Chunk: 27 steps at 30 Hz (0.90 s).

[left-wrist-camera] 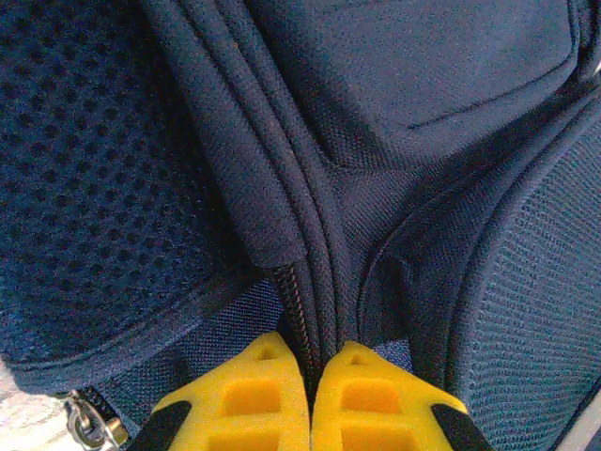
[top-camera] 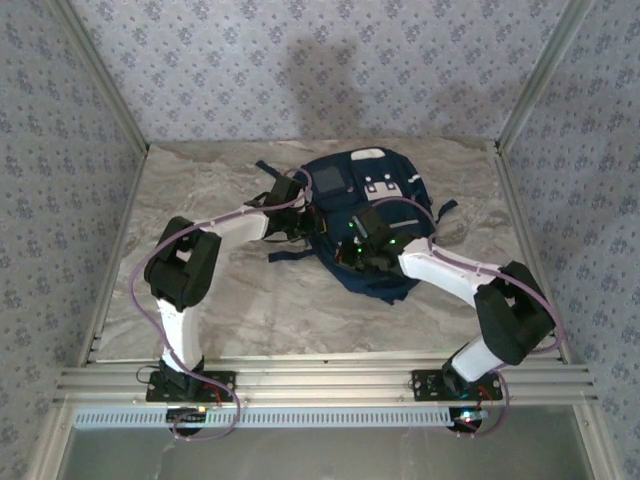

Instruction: Pack the student bag

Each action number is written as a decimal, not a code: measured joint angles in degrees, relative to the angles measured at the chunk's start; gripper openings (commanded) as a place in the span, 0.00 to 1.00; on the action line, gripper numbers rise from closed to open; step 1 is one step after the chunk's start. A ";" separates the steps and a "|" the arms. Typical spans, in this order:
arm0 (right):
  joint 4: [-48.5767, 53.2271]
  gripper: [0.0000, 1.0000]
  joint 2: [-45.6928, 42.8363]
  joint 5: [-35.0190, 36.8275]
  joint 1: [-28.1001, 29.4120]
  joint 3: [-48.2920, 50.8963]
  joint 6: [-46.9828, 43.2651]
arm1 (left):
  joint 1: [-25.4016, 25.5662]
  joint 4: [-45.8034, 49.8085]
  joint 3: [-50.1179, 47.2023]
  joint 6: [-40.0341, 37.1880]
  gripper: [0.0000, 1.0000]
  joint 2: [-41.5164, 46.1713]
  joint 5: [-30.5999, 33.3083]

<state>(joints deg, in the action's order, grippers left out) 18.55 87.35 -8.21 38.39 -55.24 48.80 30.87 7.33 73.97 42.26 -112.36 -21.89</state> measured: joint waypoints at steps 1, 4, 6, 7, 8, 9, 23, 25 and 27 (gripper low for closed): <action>1.33 0.00 -0.52 -0.17 -0.37 0.00 -1.20 | -0.24 0.11 0.00 -0.20 0.00 0.00 0.02; 5.38 0.00 -1.79 -0.22 -1.68 0.02 -4.55 | -0.70 0.17 0.00 -0.68 0.00 0.00 0.26; 8.83 0.00 -2.64 -0.15 -2.84 0.09 -6.56 | -1.31 0.17 0.00 -1.11 0.00 0.00 0.50; 10.34 0.00 -3.19 0.00 -3.63 0.15 -7.56 | -1.81 0.20 0.00 -1.27 0.00 0.00 0.66; 11.93 0.00 -3.91 0.22 -4.63 0.31 -8.55 | -2.25 0.22 0.00 -1.64 0.00 0.00 0.76; 12.85 0.00 -4.61 0.35 -5.55 0.52 -9.51 | -2.62 0.28 0.00 -1.77 0.00 0.02 0.87; 10.97 0.34 -8.20 2.54 -3.93 0.28 -6.25 | -2.67 -1.07 -2.47 0.52 0.00 3.02 0.90; 8.81 0.36 -8.17 2.51 -2.32 0.39 -2.54 | -1.46 -1.70 -3.82 2.32 0.00 4.39 1.11; 6.10 0.37 -8.26 2.64 -0.87 1.07 1.42 | 0.09 -2.69 -4.96 4.33 0.00 5.77 1.64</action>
<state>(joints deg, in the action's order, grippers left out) 24.64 79.09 -5.56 37.52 -54.17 50.22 30.96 4.64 69.01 46.59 -106.59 -20.25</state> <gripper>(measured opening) 0.363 0.056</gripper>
